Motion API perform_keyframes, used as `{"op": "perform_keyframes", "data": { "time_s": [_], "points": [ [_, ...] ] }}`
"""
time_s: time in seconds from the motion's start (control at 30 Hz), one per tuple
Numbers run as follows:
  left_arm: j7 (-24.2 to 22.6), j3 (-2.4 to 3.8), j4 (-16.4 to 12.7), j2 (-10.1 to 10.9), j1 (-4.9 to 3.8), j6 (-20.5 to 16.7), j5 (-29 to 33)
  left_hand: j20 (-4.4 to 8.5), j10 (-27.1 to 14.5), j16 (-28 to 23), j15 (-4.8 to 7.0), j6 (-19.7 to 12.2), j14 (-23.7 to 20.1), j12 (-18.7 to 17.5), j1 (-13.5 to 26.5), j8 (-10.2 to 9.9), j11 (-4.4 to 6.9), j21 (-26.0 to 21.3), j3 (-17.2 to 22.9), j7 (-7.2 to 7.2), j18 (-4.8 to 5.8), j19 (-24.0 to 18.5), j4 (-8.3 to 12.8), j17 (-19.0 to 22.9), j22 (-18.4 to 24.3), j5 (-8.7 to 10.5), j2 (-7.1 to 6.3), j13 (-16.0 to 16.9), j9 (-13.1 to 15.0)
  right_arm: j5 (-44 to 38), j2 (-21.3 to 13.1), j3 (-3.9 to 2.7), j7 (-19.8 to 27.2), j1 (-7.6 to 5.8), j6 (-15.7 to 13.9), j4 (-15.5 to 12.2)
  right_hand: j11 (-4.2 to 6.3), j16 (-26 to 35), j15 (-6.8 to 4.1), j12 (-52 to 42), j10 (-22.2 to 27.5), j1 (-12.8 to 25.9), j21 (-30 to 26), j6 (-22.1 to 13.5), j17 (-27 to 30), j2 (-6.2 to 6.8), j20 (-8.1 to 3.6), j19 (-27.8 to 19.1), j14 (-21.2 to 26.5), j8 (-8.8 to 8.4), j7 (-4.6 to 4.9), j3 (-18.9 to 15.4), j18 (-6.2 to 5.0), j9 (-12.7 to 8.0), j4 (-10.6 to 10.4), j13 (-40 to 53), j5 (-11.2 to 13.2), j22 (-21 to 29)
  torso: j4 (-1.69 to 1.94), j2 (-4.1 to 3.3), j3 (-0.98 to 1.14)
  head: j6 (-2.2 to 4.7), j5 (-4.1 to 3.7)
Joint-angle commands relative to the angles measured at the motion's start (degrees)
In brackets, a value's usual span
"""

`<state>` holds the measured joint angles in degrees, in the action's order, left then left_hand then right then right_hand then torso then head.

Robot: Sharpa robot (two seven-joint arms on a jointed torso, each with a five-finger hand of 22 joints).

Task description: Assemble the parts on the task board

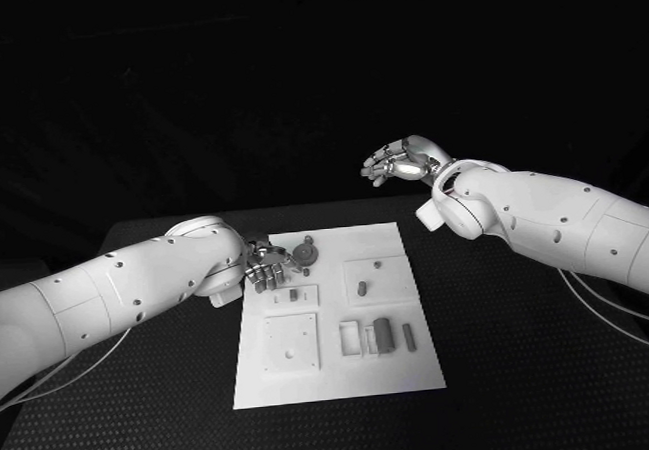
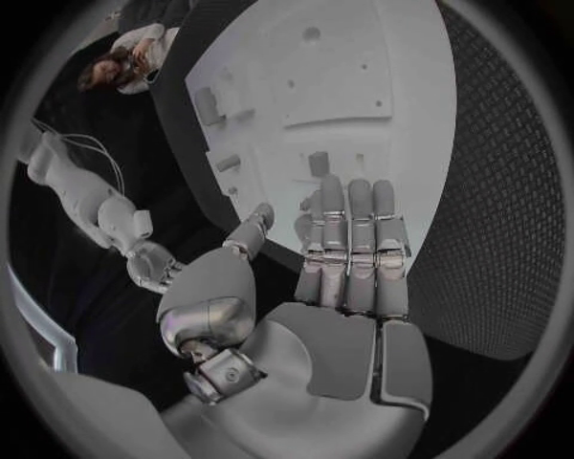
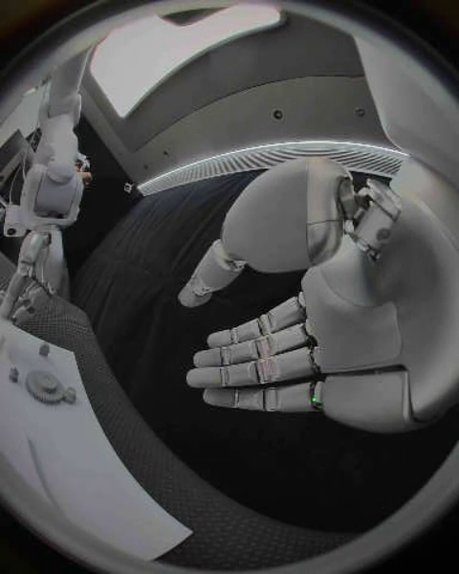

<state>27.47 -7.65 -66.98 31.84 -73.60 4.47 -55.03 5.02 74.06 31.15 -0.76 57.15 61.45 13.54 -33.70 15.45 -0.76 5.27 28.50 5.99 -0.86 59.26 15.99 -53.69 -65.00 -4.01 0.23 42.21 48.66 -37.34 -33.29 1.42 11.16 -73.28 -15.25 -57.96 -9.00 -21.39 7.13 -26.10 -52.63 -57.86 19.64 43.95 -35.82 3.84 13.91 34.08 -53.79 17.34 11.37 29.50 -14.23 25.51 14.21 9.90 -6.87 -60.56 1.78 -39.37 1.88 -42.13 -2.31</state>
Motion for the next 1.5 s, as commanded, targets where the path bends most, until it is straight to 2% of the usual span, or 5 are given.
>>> {"op": "perform_keyframes", "data": {
  "time_s": [0.03,0.27,0.5,0.93,1.5],
  "points": [
    [0.7,0.25,-1.2,1.4,-1.45,2.8,4.7,-0.10,-1.0,0.3,-0.04,-1.2,-0.9,0.6,-1.4,-0.4,-0.13,-0.4,0.3,0.56,0.58,-0.6,0.5,0.2,-0.4,-0.59,0.16,0.2,-0.7,0.3,0.0,-0.03,0.2,0.02,0.7,0.3,0.07,0.3,0.14,0.3,-0.4,0.0,-0.3,-0.4,-0.1,0.04,-0.03,-0.3,0.1,0.22,0.80,-0.3,0.87,-0.1,0.1,-0.1,-0.1,-0.1,0.06,-0.01,0.00,0.25,0.12],
    [1.8,0.27,0.2,2.9,-4.17,5.1,-1.8,-1.13,-4.1,0.9,-1.09,-4.2,-3.8,1.6,-10.2,-0.9,-1.27,-1.3,0.7,1.88,0.80,-2.8,0.3,1.0,-1.3,0.06,-2.44,0.0,-2.7,0.4,0.2,-0.03,0.2,0.13,0.9,0.6,0.07,0.3,0.13,0.3,-0.4,0.0,-0.3,-0.4,-0.1,0.04,-0.03,-0.3,0.1,0.23,0.80,-0.3,0.86,-0.1,0.0,-0.1,-0.1,-0.1,0.05,-0.05,0.00,0.55,0.40],
    [0.8,0.21,7.4,0.0,-4.09,3.2,-2.0,-1.19,-4.3,1.7,-1.08,-3.9,-4.0,2.5,-7.7,-0.6,-1.17,-1.2,-0.4,1.78,0.55,-2.8,-1.9,1.4,-1.5,0.56,-1.76,-0.2,-4.1,0.4,0.5,-0.03,0.2,0.55,1.0,1.3,0.07,0.3,0.13,0.3,-0.4,0.0,-0.3,-0.4,-0.1,0.03,-0.02,-0.3,0.1,0.24,0.80,-0.3,0.86,-0.1,0.0,-0.1,-0.1,-0.1,-0.10,-0.17,-0.01,1.00,0.86],
    [-1.3,0.11,19.8,-6.7,-2.59,1.2,1.1,-1.93,-6.7,1.1,-1.89,-5.2,-6.1,2.0,-6.9,-0.6,-1.99,-1.6,-0.4,2.37,0.76,-4.7,-2.9,2.8,-0.9,0.79,-2.28,-1.6,-5.6,1.0,0.8,-0.03,0.5,0.70,1.5,1.3,-0.13,1.6,0.74,0.8,0.0,0.0,-1.4,-0.6,-0.1,0.02,0.09,-1.5,1.5,0.20,0.73,-0.4,1.27,-0.4,-0.3,-0.6,-0.1,-0.2,-0.15,-0.21,0.05,1.68,0.86],
    [-4.0,-0.33,29.3,-12.5,0.86,3.8,1.9,-2.81,-8.5,0.9,-2.77,-8.2,-7.9,1.2,-6.2,-3.2,-2.84,-1.5,-0.8,3.02,0.56,-6.4,-3.2,4.4,0.2,1.16,-4.55,-3.9,-9.0,1.0,0.5,-0.05,0.4,0.68,1.1,-0.3,-0.16,1.8,0.86,0.9,0.0,0.0,-1.6,-0.7,-0.1,0.11,0.10,-1.7,1.6,0.19,0.81,-0.4,1.35,-0.5,-0.3,-0.7,-0.1,-0.3,-0.22,-0.35,0.07,1.86,0.59]
  ]
}}
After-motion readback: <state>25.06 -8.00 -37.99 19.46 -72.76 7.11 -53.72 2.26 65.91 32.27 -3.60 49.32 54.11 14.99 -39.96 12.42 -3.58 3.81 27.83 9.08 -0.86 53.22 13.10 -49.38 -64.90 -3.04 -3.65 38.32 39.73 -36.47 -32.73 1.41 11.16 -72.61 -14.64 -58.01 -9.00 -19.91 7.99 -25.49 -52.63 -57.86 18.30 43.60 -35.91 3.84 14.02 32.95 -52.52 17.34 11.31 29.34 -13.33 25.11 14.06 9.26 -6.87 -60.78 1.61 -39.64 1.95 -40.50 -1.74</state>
